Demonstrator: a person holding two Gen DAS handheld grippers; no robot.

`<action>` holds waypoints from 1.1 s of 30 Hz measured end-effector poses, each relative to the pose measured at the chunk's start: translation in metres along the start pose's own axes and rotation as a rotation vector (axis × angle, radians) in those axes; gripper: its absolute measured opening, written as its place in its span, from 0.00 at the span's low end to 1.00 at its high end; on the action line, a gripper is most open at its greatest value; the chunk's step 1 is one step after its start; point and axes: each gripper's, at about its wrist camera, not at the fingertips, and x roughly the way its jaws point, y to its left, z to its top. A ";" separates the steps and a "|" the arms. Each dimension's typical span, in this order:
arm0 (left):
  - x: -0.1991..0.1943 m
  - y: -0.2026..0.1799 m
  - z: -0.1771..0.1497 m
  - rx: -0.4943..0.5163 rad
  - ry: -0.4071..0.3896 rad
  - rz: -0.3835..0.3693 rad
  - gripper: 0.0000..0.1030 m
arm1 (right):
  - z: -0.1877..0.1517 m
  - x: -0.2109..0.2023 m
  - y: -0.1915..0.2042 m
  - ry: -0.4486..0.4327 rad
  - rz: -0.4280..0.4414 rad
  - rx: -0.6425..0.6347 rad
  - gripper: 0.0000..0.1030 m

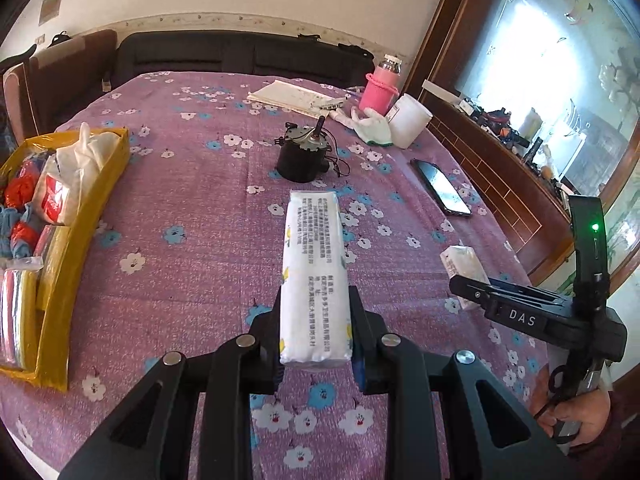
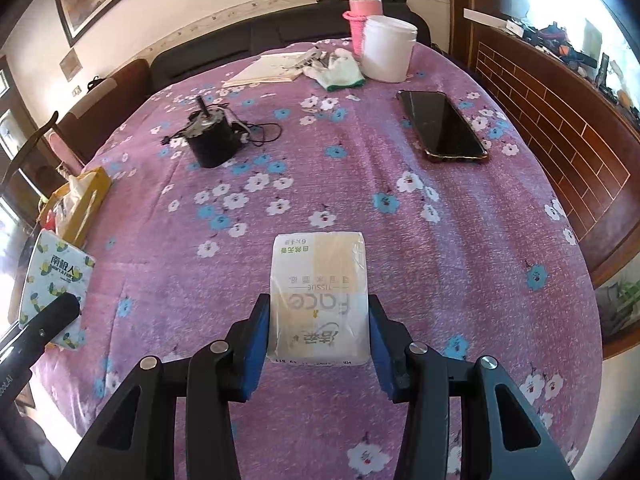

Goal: Organize soft objects
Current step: 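Lift lemon pack with left gripper while right gripper lifts Face pack off the table, then carry both held tissue packs over the yellow tray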

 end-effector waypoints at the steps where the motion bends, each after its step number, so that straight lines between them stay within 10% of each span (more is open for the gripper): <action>1: -0.002 0.001 0.000 -0.002 -0.003 -0.001 0.23 | -0.001 -0.002 0.003 -0.001 0.003 -0.004 0.48; 33: -0.073 0.063 -0.014 -0.105 -0.140 0.005 0.24 | -0.010 -0.034 0.111 -0.036 0.039 -0.180 0.48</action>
